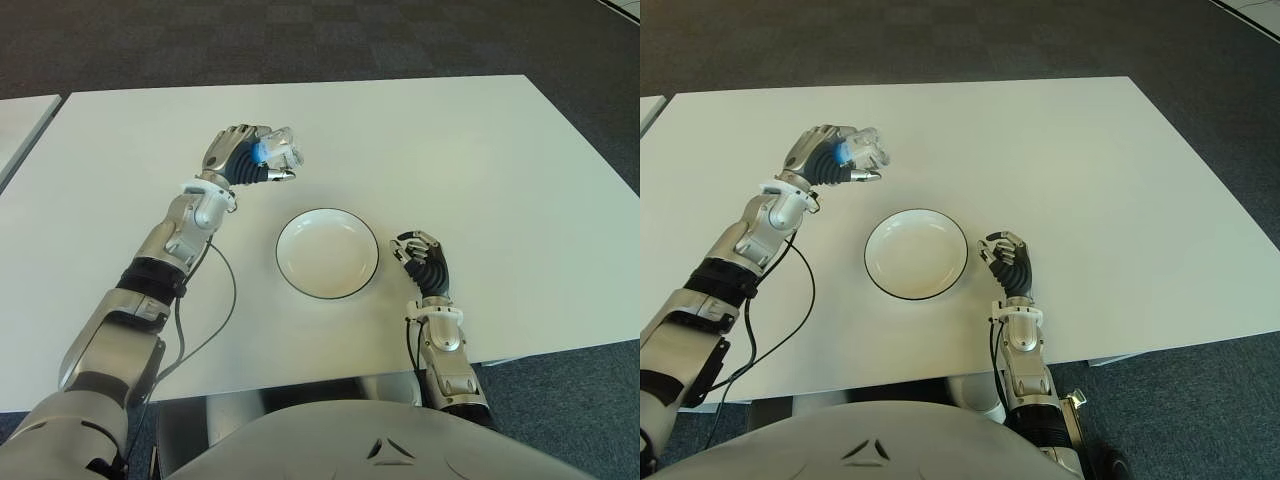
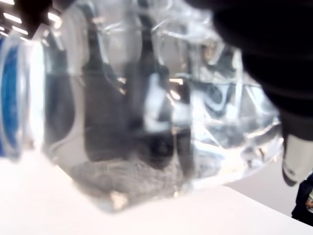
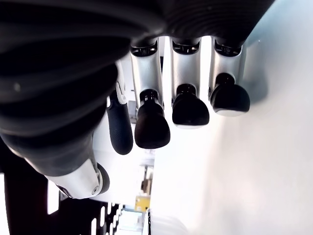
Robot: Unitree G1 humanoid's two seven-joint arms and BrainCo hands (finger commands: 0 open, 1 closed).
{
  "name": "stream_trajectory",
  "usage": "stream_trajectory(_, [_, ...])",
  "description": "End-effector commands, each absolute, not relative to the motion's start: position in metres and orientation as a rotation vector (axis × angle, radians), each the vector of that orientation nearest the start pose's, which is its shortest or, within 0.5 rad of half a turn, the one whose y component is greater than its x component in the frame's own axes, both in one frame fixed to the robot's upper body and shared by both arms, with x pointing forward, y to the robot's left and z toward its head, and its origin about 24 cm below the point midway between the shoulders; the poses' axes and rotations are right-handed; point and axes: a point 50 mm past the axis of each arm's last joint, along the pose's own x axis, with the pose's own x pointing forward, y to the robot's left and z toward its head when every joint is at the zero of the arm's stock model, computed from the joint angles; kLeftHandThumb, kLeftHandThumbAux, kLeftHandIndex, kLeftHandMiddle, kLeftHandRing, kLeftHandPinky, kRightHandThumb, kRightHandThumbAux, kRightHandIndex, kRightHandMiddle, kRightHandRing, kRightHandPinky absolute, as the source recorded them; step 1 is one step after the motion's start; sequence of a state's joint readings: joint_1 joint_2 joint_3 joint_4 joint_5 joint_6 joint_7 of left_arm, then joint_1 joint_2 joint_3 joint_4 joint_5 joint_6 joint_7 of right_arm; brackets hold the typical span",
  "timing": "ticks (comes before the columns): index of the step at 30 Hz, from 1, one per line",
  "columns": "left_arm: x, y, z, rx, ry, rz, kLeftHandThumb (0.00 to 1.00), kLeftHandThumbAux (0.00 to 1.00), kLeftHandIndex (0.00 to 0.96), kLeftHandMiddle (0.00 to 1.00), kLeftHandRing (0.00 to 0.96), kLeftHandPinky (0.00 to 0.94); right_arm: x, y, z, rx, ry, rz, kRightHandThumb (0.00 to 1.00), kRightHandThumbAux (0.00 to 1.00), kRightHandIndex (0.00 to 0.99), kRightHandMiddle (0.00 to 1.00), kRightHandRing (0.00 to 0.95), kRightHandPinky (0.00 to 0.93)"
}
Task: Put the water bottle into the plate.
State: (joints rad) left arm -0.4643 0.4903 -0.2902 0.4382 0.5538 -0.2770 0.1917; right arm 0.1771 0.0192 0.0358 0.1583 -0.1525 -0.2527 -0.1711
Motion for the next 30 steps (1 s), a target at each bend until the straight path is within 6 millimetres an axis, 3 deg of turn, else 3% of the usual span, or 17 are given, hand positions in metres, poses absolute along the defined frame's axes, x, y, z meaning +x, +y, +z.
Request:
stream_trajectory(1, [0.321,0.164,0.101,1.085,-0.444,-0.196,0.715,0.708,0.443,0.869,0.862,0.848,0.209,-0.152,-0.013,-0.131,0.090,-0.147,0.706,0.727,0.437,0.839,0.852,0.863])
stream_trajectory(10, [0.299,0.133,0.104,1.125,-0.570,-0.305,0.714,0.707,0.443,0.874,0.862,0.843,0.209,-0.153,-0.013,-0.133,0.092,-0.150,0.706,0.728,0.437,0.845,0.859,0.863])
stream_trajectory(23, [0.280,0.115,0.094,1.191,-0.666,-0.480,0.713,0.705,0.442,0.886,0.861,0.858,0.210,-0.154,-0.012,-0.133,0.089,-0.147,0.706,0.727,0.436,0.841,0.856,0.861])
stream_trajectory(30, [0.272,0.100,0.065,1.323,-0.708,-0.645,0.714,0.703,0.443,0.863,0.855,0.867,0.210,-0.154,-0.012,-0.151,0.092,-0.147,0.706,0.727,0.437,0.844,0.858,0.861])
